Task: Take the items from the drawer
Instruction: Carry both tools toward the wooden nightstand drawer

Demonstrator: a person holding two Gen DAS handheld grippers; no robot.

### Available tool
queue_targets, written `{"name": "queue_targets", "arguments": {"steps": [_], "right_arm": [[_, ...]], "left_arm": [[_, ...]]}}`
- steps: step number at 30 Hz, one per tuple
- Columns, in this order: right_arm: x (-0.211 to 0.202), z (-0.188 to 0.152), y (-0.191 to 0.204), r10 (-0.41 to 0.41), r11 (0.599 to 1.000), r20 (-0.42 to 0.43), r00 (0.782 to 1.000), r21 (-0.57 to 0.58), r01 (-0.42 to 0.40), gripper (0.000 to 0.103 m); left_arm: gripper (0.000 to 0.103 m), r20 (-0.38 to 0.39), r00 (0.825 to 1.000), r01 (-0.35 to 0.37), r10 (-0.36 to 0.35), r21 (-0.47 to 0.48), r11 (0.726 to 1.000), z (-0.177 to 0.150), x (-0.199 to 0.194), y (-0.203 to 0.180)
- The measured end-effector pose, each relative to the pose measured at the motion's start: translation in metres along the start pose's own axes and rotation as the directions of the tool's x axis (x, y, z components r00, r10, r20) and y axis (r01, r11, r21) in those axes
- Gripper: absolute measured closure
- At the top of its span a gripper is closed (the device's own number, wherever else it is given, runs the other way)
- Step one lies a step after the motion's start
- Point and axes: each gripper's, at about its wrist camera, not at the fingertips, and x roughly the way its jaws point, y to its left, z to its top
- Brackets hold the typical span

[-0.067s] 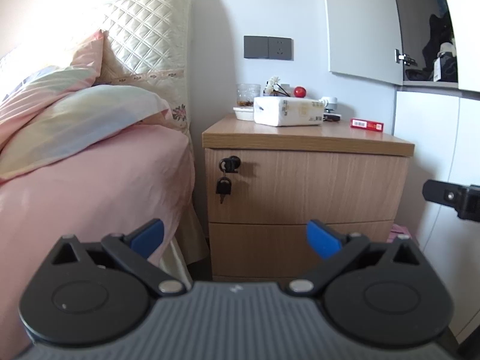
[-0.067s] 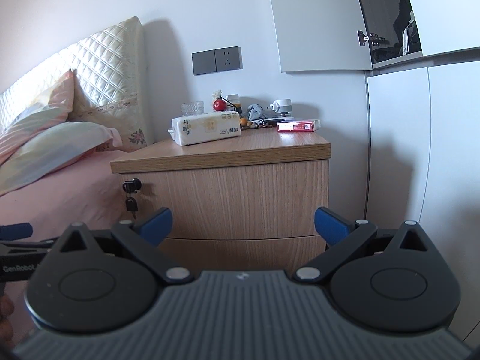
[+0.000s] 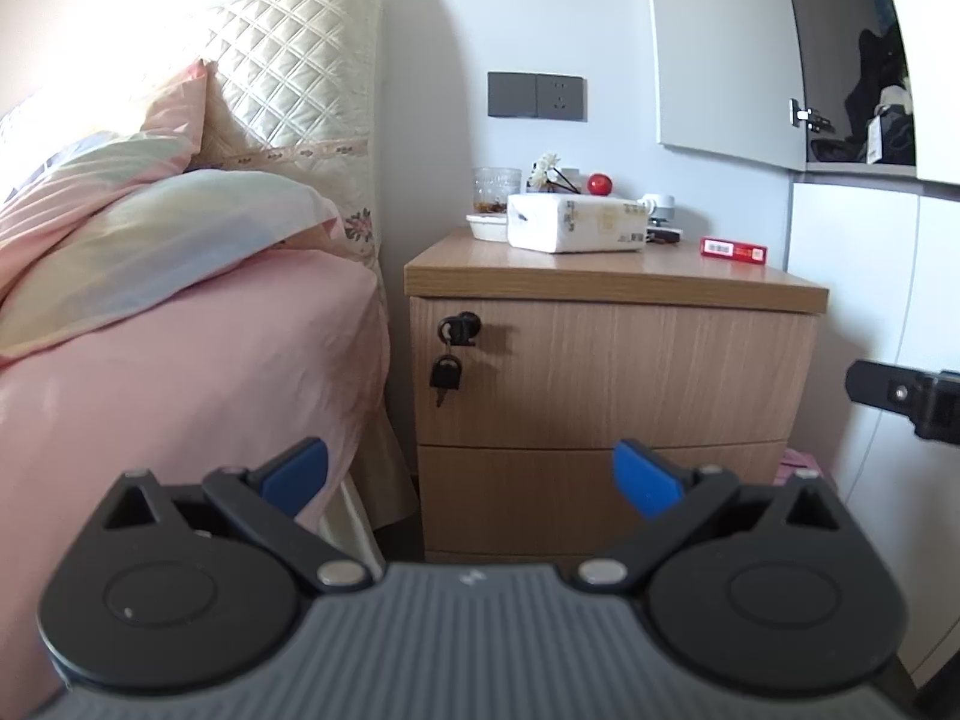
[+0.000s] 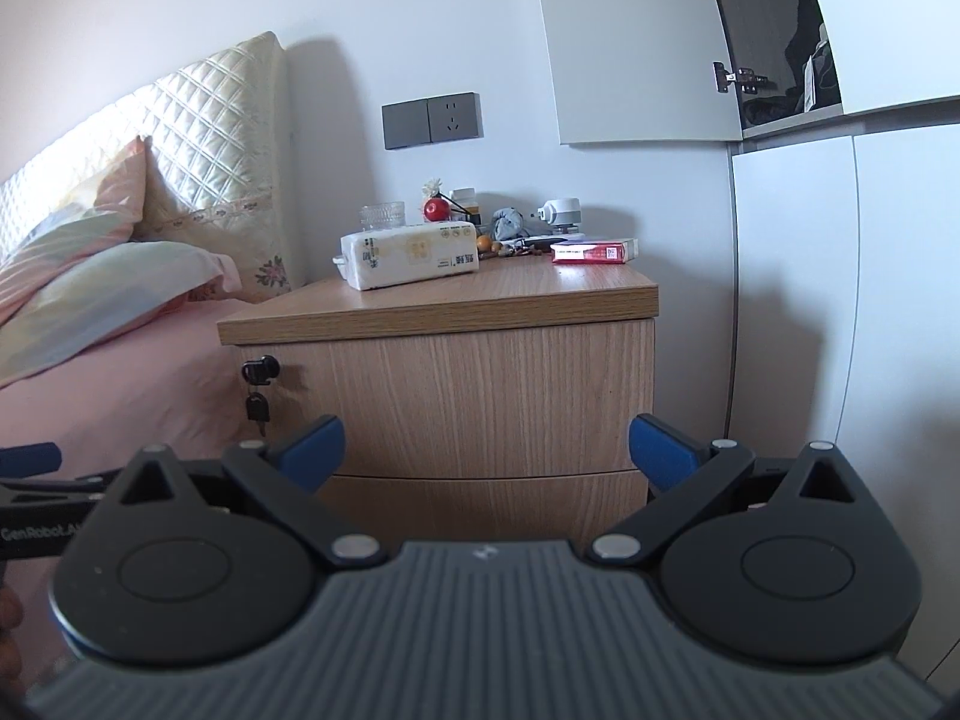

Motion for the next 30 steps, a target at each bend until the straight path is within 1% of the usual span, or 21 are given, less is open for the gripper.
{"name": "queue_targets", "arguments": {"steps": [9,11,15,18,30], "right_arm": [[-0.0022,-0.0045,0.0023,0.008,1.0,0.031,0.999,0.027,-0.009,0.0],[-0.0051,0.0002,-0.0057,0.01,1.0,0.031,0.999,0.029,-0.011,0.0],[0.0009,-0.0011,-0.0012,0.002,1.0,0.012,1.0,0.02,-0.002,0.0],[0.0006,-0.0022,0.0015,0.007,1.0,0.008,1.0,0.014,-0.007,0.0],[-0.0026,-0.0027,0.0015,0.008,1.0,0.009,1.0,0.006,-0.008,0.0]], "left_arm": [[0.0,-0.001,1.0,0.007,-0.007,0.01,1.0,-0.0021,-0.002,-0.0065],[0.0,0.003,1.0,0.006,-0.006,0.005,1.0,-0.0026,-0.0019,-0.0059],[0.0,0.001,1.0,-0.006,0.006,-0.011,1.0,-0.0019,-0.0009,-0.0016],[0.0,0.001,1.0,-0.001,0.001,-0.007,1.0,-0.0025,-0.0015,-0.002],[0.0,0.01,1.0,0.001,-0.001,0.0,1.0,-0.0022,-0.0029,-0.0022]]}}
